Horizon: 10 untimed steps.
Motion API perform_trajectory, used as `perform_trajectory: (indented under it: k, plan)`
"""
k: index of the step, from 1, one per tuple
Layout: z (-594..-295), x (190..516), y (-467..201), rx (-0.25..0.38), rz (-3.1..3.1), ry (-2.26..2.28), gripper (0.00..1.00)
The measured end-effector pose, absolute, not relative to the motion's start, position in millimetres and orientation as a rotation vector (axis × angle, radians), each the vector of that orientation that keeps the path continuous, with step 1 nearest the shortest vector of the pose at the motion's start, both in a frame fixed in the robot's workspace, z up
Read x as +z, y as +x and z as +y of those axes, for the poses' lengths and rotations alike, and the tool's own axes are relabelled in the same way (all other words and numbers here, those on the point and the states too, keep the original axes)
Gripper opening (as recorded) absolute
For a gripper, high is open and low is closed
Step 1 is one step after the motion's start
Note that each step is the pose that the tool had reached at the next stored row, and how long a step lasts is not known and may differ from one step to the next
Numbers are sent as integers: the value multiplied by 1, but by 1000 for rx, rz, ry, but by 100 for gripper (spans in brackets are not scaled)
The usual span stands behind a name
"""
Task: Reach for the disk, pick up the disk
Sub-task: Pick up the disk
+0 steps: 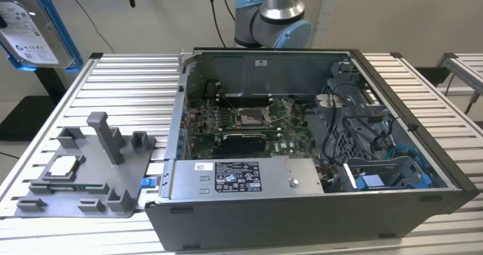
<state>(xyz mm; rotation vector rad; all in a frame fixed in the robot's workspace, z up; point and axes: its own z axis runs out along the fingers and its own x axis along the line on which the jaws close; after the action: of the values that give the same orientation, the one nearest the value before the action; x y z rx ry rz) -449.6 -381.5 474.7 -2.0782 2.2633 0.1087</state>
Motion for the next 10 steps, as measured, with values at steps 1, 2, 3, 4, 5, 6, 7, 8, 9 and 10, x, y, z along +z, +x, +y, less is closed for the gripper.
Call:
perform_trajectory:
  k: [1,2,3,4,5,6,7,8,9,10]
  plan:
    - [-381,476,-450,109,2263,-2078,0]
    - [-381,478,-450,109,2263,-2078,0]
    - [-381,479,-450,109,2263,-2078,0]
    - [-381,481,-450,109,2263,-2078,0]
    - [-381,483,-450,109,2263,-2078,0]
    - [-381,485,-450,109,2263,-2078,0]
    - [-381,488,-450,109,2263,-2078,0]
    - [-381,490,-450,109,2263,-2078,0]
    - [-381,492,-450,109,2263,-2078,0]
    - [-381,495,-450,109,2263,-2078,0]
